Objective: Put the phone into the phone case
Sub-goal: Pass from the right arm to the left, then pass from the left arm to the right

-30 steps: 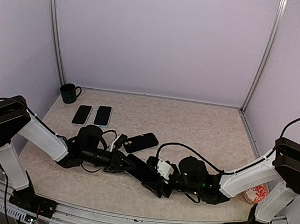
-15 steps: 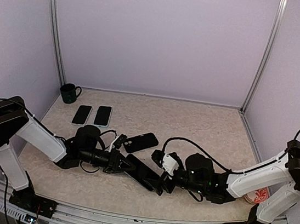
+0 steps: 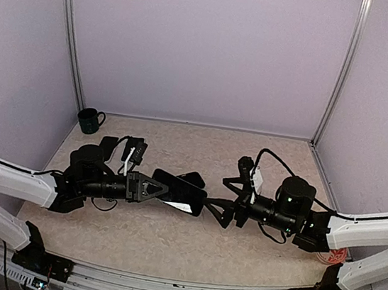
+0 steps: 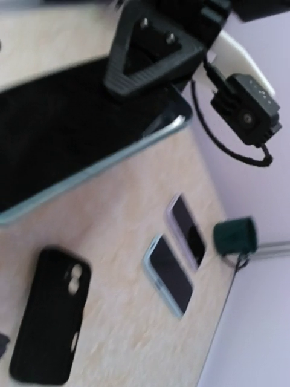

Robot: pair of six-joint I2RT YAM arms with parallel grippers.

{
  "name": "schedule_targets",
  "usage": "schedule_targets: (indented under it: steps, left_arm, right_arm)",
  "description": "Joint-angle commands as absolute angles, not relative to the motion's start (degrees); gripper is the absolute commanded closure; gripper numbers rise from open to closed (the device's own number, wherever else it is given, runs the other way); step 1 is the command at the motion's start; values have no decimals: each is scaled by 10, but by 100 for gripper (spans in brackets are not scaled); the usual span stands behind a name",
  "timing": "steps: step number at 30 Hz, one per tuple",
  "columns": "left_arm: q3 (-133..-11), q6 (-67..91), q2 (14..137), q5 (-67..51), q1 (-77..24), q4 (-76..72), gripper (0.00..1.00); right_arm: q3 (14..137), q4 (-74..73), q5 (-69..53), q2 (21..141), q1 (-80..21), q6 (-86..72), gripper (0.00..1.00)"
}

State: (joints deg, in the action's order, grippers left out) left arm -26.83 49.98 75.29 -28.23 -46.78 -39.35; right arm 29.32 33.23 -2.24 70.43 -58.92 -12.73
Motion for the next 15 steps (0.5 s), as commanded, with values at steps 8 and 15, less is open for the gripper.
schedule_targets:
  steps: [8, 15]
  left_arm:
    - [-232, 496, 677, -219, -473, -498, 100]
    - [-221, 484, 658, -204, -487, -549, 100]
  right_arm:
    - [301, 418, -194, 702, -556, -322, 1]
    - [322, 453, -221, 730, -547, -406, 6]
